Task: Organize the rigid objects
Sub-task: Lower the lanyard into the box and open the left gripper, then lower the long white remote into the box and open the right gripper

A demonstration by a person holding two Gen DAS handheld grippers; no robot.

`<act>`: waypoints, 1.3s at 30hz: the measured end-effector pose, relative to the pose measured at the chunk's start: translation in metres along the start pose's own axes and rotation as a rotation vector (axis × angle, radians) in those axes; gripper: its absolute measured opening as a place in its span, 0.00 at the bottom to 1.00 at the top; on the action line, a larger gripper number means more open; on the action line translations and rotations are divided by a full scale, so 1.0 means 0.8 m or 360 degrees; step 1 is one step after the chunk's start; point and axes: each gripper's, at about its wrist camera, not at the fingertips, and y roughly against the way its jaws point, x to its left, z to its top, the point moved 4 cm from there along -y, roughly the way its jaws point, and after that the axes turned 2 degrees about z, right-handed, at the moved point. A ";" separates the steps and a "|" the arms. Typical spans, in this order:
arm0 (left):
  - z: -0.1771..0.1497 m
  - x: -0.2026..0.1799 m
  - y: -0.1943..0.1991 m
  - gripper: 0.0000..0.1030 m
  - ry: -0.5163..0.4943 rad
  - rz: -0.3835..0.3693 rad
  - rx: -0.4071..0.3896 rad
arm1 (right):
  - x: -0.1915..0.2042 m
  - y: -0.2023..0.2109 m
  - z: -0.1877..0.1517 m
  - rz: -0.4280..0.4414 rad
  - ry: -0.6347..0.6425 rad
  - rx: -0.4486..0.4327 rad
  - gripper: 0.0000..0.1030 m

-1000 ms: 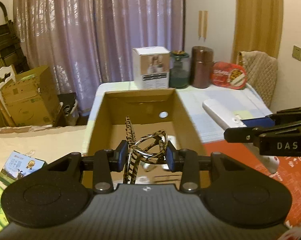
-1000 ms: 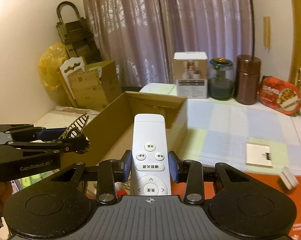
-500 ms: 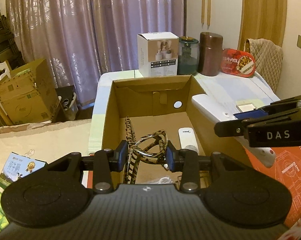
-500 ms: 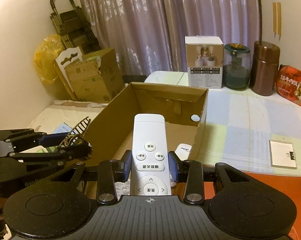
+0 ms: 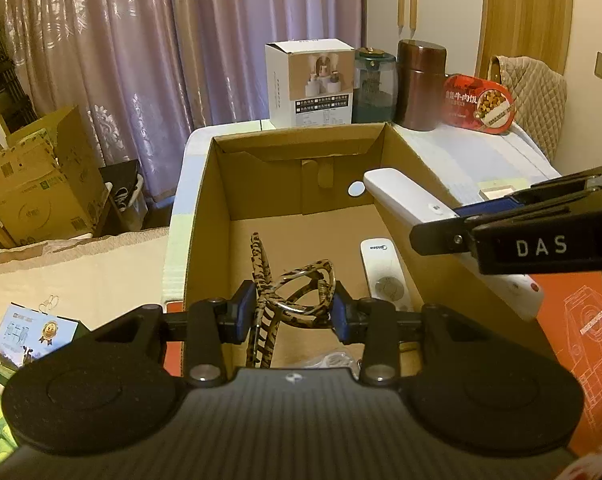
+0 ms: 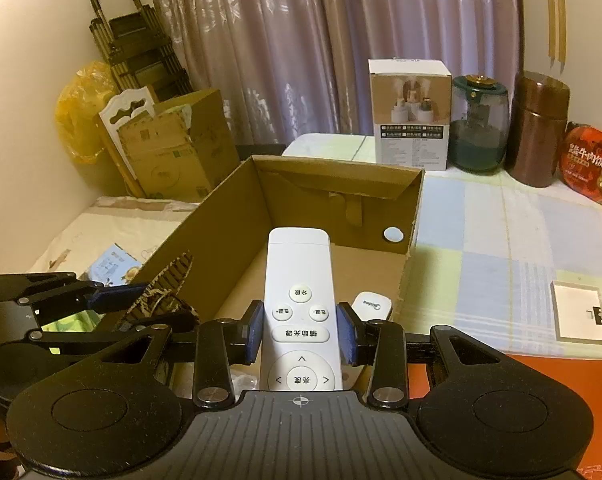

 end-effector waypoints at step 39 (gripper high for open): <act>0.000 0.016 0.018 0.38 0.0062 0.0077 -0.0063 | 0.002 -0.008 -0.002 0.0009 -0.0030 0.0021 0.34</act>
